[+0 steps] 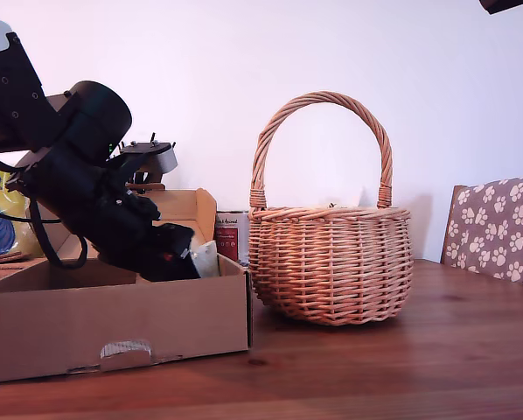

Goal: Move the bags of Easter eggs from the cardboard box on the left into the woven basket on the right side.

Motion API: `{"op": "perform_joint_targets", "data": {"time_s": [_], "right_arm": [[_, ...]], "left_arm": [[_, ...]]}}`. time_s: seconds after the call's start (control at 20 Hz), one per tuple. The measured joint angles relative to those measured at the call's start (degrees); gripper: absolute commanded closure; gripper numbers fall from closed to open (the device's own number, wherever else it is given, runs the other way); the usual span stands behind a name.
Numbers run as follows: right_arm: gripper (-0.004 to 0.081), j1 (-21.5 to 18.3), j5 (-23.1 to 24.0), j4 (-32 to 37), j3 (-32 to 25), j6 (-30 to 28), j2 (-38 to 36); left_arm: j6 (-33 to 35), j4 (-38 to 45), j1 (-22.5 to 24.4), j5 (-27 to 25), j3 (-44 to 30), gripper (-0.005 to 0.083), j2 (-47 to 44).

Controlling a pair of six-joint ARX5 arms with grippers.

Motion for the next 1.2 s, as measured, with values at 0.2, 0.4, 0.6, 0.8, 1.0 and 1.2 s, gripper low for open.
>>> {"op": "perform_joint_targets", "data": {"time_s": [0.2, 0.4, 0.6, 0.8, 1.0, 1.2], "right_arm": [[0.0782, 0.0, 0.0, 0.0, 0.0, 0.0, 0.0], [0.0782, 0.0, 0.0, 0.0, 0.0, 0.0, 0.0], [0.0782, 0.0, 0.0, 0.0, 0.0, 0.0, 0.0], [0.0782, 0.0, 0.0, 0.0, 0.0, 0.0, 0.0], [0.0782, 0.0, 0.3, 0.9, 0.0, 0.0, 0.0], [0.0782, 0.0, 1.9, 1.4, 0.0, 0.0, -0.1]], "left_arm": [[0.0, 0.0, 0.2, 0.0, 0.0, 0.0680, -0.1], [1.5, -4.3, 0.2, 0.0, 0.1, 0.0681, -2.7], [3.7, -10.2, 0.2, 0.0, 0.1, 0.0681, -11.0], [5.5, -18.1, 0.2, 0.0, 0.1, 0.0681, -20.4], [5.5, -21.7, 0.2, 1.4, 0.1, 0.0682, -26.0], [4.0, -23.1, -1.7, 5.1, 0.1, 0.0682, -31.3]]}}
